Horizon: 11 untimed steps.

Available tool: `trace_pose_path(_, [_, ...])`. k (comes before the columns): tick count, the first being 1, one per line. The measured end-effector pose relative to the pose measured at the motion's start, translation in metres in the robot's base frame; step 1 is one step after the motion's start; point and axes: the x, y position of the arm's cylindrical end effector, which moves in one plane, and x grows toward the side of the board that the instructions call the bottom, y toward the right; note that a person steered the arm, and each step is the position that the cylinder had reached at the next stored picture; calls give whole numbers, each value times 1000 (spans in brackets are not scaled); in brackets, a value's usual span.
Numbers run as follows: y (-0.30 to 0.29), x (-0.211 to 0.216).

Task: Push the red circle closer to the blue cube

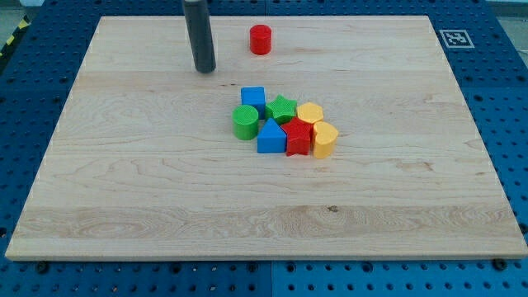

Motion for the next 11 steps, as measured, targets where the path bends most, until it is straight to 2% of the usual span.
trace_pose_path(2, [45,-106])
trace_pose_path(3, [78,-107])
trace_pose_path(7, [103,-35])
trace_pose_path(9, [134,-26])
trace_pose_path(10, [127,-17])
trace_pose_path(11, [117,16])
